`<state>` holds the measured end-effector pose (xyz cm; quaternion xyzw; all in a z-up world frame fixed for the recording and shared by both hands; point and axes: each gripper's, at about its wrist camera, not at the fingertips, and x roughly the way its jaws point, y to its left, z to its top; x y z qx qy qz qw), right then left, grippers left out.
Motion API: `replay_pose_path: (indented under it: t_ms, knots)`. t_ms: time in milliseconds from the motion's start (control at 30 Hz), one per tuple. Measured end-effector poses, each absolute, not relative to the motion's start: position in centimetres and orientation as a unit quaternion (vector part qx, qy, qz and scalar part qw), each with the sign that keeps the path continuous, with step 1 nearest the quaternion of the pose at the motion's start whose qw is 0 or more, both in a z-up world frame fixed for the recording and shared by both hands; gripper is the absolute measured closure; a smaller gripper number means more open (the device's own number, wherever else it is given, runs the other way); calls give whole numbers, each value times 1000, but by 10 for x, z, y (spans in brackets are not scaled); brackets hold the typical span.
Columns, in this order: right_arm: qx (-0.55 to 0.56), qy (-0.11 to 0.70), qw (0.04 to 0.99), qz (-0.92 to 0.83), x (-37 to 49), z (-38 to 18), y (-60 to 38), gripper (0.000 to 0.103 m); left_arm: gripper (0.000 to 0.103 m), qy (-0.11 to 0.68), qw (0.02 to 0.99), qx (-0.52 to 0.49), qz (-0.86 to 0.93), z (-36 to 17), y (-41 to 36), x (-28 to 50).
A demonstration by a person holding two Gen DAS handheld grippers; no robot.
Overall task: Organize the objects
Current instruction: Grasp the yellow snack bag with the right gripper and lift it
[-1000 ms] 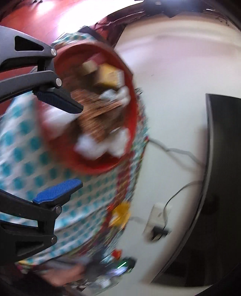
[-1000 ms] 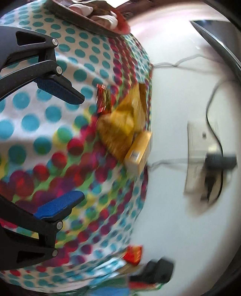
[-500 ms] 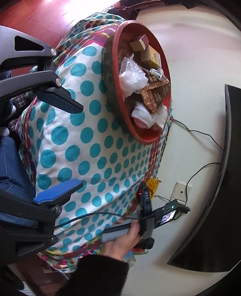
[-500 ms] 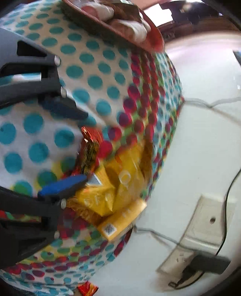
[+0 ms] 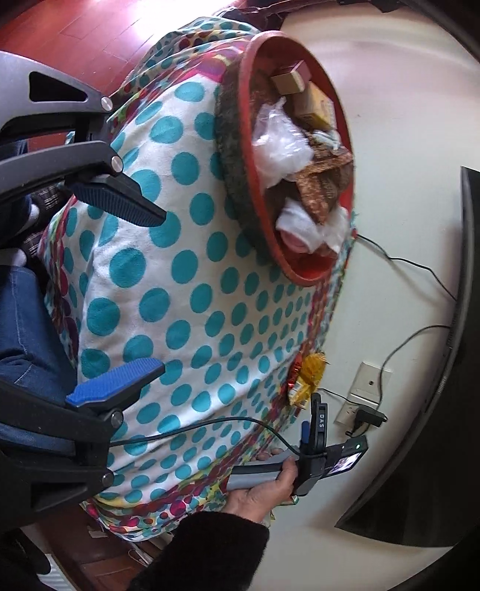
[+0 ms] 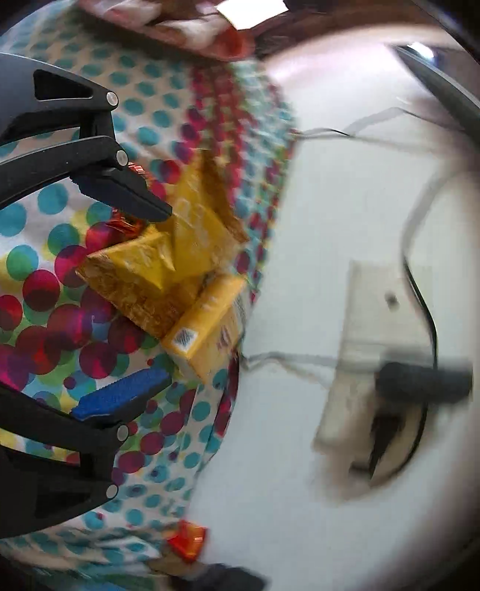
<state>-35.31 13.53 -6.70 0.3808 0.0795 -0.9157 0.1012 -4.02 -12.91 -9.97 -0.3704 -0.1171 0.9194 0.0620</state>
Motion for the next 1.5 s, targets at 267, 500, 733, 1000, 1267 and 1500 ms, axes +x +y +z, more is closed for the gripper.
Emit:
replay_pose_path:
  t_ms: [267,500,733,1000,1267,1500]
  knots:
    - [423,115,117,-891,-386,-100,96,62,27,-113,60,-380,916,-105,-126,-40]
    - [398,98,102,-907,-382,-99,102,73,27,-120,58,-378,916,-105,-130,-41]
    - [376,106,100,-915,-361,-82,101,74,27,-110,47,-371,921,-100,-127,-39]
    - [370,118,107,-915,-338,-66,91,75,27,-90,13,-354,931,-85,-128,-32]
    - [366,124,107,-916,-311,-58,81,75,27,-80,-8,-352,932,-80,-130,-29]
    - [361,129,109,-917,-288,-45,71,75,27,-68,-6,-343,937,-75,-125,-24]
